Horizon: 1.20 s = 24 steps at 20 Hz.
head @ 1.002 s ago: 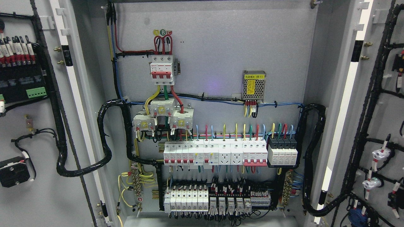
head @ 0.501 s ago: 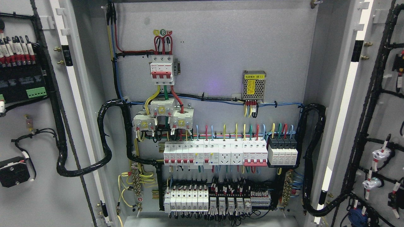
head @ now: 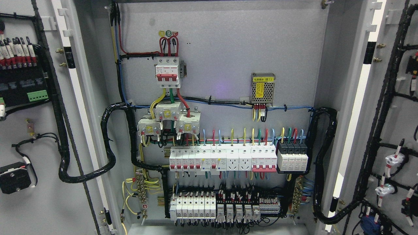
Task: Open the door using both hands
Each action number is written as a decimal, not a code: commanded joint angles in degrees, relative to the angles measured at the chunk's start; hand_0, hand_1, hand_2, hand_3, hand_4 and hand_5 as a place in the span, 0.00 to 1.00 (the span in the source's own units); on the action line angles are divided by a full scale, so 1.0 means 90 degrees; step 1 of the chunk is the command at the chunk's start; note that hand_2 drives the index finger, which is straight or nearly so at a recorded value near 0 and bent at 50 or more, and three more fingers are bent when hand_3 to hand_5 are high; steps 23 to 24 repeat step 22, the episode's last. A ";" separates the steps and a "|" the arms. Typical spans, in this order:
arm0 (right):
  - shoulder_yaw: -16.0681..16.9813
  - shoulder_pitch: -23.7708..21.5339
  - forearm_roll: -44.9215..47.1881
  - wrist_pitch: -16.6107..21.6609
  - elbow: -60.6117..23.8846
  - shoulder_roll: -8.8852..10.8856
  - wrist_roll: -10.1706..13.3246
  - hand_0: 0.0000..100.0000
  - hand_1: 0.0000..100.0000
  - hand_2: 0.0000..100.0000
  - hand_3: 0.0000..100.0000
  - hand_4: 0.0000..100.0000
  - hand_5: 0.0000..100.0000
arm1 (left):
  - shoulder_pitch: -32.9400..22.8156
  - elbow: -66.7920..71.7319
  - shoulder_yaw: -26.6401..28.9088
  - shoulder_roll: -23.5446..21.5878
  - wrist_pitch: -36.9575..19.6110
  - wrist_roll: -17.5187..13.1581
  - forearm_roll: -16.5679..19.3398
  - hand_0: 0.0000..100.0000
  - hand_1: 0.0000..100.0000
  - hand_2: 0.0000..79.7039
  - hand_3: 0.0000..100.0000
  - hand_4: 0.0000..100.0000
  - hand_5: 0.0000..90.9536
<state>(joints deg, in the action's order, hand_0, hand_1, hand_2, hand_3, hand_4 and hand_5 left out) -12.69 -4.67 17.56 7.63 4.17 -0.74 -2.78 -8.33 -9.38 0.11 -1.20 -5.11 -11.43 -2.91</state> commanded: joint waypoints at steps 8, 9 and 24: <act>0.0034 0.0021 -0.0233 -0.0057 0.0240 -0.0357 0.0114 0.11 0.00 0.00 0.00 0.00 0.00 | 0.0144 0.0954 0.0251 0.0251 0.0148 0.0039 -0.0018 0.00 0.00 0.00 0.00 0.03 0.00; 0.0024 0.0021 -0.0233 -0.0057 0.0211 -0.0367 0.0114 0.11 0.00 0.00 0.00 0.00 0.00 | 0.0144 0.0944 0.0251 0.0251 0.0148 0.0039 -0.0018 0.00 0.00 0.00 0.00 0.03 0.00; 0.0053 0.0021 -0.0233 -0.0057 0.0172 -0.0386 0.0095 0.11 0.00 0.00 0.00 0.00 0.00 | 0.0144 0.0856 0.0241 0.0251 0.0138 0.0020 -0.0038 0.00 0.00 0.00 0.00 0.03 0.00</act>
